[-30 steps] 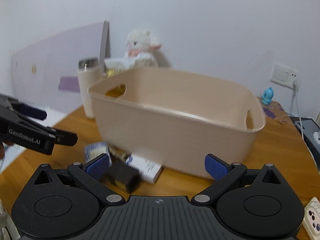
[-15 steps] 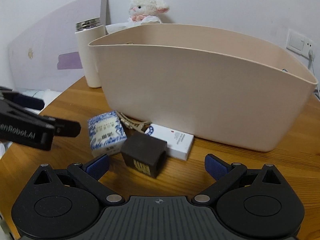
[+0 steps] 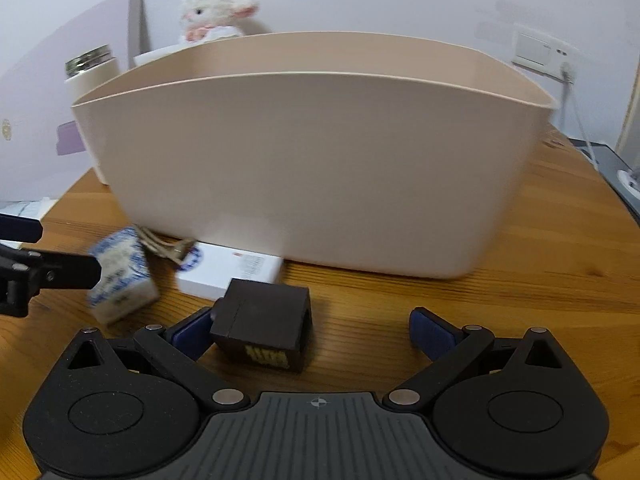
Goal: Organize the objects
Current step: 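Grasp the blue-and-white box with the left tool while the right tool grasps the black box, then carry both boxes over the basket and release them inside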
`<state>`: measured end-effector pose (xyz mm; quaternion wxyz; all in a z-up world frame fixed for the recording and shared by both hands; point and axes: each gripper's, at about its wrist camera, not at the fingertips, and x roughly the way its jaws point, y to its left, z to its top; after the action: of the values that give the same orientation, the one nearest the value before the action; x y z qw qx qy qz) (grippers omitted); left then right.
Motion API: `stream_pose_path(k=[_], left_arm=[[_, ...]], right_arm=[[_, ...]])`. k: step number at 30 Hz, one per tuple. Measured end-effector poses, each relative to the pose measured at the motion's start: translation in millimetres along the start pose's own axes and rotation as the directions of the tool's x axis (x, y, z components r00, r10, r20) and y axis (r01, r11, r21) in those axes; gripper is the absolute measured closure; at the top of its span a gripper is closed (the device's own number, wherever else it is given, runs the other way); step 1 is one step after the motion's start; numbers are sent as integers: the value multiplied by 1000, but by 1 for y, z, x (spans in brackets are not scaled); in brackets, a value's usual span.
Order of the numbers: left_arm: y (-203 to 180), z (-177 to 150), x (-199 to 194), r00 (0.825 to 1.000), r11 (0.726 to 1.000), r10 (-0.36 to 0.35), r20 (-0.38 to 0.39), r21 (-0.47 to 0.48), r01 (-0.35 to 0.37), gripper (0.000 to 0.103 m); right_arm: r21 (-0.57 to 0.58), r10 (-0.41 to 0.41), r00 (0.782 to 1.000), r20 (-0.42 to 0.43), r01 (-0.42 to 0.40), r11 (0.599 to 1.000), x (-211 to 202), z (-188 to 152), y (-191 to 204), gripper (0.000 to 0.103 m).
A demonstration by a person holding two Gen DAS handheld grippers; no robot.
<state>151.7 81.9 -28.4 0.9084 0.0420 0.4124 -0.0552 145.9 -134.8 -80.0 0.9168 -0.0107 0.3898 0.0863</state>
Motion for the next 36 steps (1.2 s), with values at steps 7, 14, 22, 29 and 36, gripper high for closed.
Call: stream_pose_path(k=[7,14,22,29,36], left_arm=[[-21,-2,13,997,996,-66,-41,56,68,5],[-23,-4,41,994,997,-61,-89,37,64,6],[-22,-4,37,996,995,-80,-47,52,82,30],[-24,-9,29,994,994,-93,-48,44,96,34],[-24,-12,4,996,995,-90,2,36,90,34]], right_arm=[[-2,4,1000,8,-4,1000,-5,-6,-14,0],[-74,10,1000,17,-8,997,3,-2,-4,0],[-75,31,999,43,-28,997,-3,2,-1,44],[-57,53,998,39,-51,997,-12,2,-2,61],[-33,75,992,105,-72,997,-43,9,-13,61]])
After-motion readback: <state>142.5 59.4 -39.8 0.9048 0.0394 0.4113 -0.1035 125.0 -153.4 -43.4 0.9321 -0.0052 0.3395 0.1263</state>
